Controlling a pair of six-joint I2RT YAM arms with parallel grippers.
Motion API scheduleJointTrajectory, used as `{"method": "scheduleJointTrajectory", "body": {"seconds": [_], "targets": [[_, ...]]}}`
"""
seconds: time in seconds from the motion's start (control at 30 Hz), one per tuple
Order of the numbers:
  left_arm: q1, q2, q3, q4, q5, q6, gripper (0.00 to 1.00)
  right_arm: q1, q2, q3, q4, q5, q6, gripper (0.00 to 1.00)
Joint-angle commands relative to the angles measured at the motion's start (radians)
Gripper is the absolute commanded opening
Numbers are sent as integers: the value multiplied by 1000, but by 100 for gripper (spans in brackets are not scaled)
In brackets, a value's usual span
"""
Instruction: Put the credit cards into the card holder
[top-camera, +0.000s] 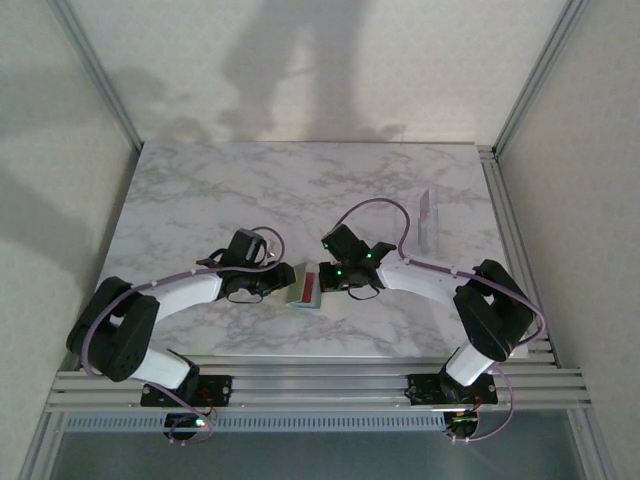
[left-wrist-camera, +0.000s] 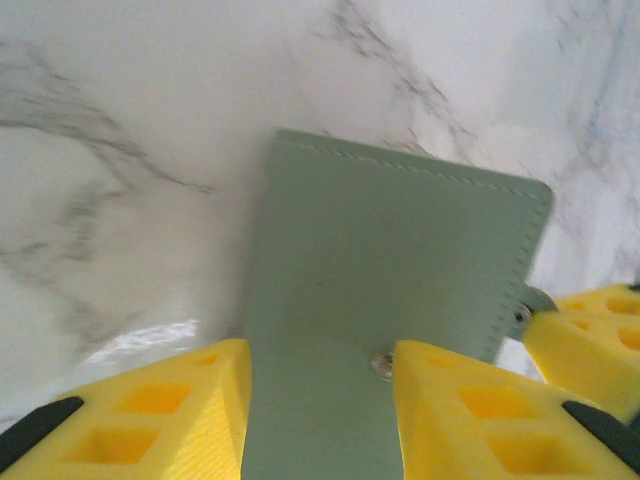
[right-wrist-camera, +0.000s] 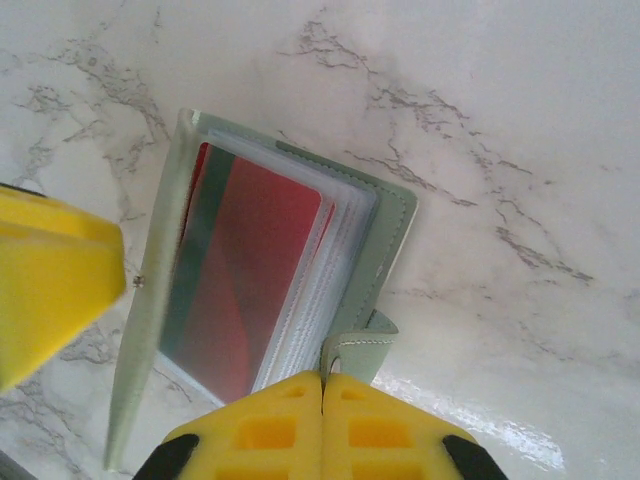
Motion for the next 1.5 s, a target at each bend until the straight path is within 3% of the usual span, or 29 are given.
{"method": "scheduleJointTrajectory", "body": {"seconds": [0.0,0.27,0.67,0.97,1.47], "targets": [[9,-11,11,-75,-117,54,40,4,-9,-3,13,-28,-13,0],[-1,35,-37,76,27,27,36,3,11,14,53,-100,-20,1],[-37,89,-45,92,47,34,42,4,56,30,96,-155,-4,2],[-45,114,-63,118,48,5,26,3,94,41,98,-171,-7,5],[-45,97,-87,139,72,-9,20,3,170,104,88,-159,7,20]]}}
